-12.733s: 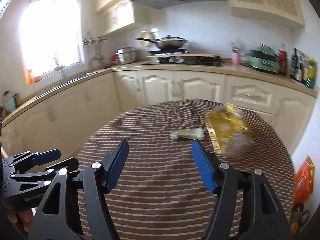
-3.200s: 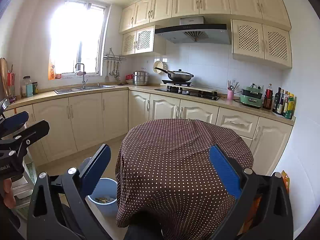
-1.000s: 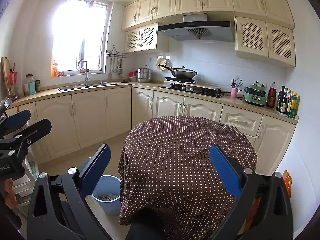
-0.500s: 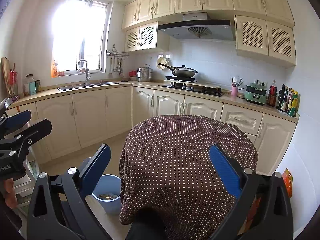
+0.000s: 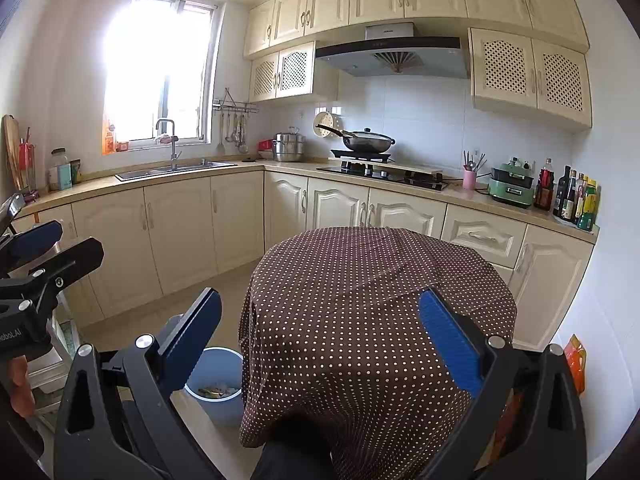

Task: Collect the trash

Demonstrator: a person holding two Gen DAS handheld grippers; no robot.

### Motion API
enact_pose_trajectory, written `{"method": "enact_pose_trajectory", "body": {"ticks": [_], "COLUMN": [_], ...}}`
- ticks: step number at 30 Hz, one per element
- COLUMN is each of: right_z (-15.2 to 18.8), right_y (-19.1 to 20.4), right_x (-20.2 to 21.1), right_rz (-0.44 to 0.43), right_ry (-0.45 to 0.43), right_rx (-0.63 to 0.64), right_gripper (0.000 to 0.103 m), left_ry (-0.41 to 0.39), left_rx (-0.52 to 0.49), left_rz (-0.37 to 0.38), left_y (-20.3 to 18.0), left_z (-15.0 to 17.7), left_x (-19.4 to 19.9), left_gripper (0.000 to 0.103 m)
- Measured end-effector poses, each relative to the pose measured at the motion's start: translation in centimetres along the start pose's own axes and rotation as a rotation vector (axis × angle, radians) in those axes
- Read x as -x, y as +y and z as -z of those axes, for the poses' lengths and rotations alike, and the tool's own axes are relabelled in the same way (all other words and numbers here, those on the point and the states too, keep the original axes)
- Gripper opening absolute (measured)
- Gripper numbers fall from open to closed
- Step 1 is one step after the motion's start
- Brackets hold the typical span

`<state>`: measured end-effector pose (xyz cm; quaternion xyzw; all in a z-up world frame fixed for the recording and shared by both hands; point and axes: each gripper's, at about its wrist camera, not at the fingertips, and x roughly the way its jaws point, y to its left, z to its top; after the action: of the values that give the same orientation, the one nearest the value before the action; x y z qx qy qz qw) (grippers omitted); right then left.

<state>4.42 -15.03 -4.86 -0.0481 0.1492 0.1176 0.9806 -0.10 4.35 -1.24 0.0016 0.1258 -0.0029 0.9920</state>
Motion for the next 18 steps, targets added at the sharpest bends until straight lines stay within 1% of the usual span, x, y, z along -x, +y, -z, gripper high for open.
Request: {"method": "enact_pose_trajectory", "body": {"ticks": [18], "right_z": [0.51], "right_y": [0.18], "right_x": [0.00], "right_rz": [-0.003], "right_ry": [0.009], "right_rx": [-0.003], "right_gripper": [0.096], "left_ry": [0.007], "left_rx": [-0.001], "left_rz": [-0.003], "left_y": [0.06], "left_z": [0.44], "left_x": [-0.13], "left_gripper": [0.093]}}
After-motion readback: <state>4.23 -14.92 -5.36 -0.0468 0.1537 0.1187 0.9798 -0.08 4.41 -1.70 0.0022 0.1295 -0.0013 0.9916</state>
